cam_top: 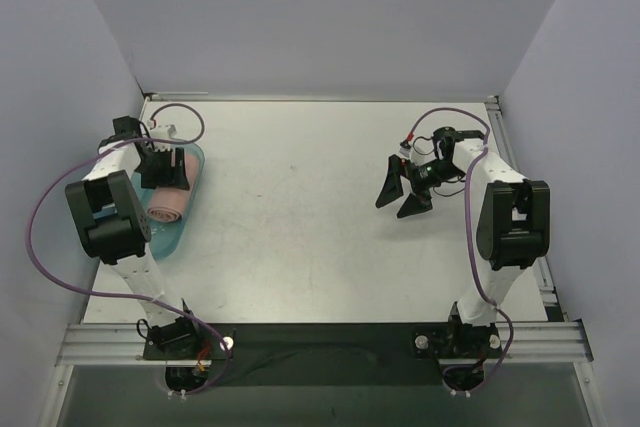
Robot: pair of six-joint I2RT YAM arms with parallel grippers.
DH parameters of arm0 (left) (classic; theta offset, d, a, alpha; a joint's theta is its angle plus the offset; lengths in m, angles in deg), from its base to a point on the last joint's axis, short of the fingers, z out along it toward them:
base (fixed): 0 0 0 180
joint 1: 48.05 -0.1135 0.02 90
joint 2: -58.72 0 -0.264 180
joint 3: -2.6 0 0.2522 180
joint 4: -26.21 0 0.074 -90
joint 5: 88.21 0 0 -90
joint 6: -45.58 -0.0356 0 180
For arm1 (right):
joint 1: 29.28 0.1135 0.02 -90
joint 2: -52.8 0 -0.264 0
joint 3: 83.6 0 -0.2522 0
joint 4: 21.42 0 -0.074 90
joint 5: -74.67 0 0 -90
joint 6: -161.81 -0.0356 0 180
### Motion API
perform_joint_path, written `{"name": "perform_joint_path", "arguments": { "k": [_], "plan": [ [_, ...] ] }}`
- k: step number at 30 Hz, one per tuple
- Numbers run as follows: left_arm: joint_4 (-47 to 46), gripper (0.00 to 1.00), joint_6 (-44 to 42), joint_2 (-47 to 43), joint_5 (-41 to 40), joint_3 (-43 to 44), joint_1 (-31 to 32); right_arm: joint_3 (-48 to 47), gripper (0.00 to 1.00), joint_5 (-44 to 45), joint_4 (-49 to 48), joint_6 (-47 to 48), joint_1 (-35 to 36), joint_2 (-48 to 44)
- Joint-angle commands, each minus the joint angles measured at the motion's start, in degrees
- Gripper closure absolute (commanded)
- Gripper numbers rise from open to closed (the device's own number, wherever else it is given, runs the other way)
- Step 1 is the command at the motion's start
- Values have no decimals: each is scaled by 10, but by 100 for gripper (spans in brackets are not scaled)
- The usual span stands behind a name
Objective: Roll the towels
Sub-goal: Place the rolled towel into the container
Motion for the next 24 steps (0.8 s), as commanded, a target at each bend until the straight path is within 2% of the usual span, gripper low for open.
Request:
{"name": "perform_joint_path", "arguments": {
  "k": [1,6,8,9,24],
  "plan": [
    [26,23,6,-22,30,6,-4,-4,0,-7,31,9,2,-19],
    [37,19,8,-29,35,15,-7,-5,0,-6,31,9,4,-19],
    [42,5,9,-34,38,18,-10,-6,0,-6,31,9,4,-19],
    [43,3,10,-37,40,19,-10,-7,0,-6,31,9,5,-19],
    [66,3,-17,-126,21,63,-13,-13,0,-10,31,10,6,-24]
  ]
}}
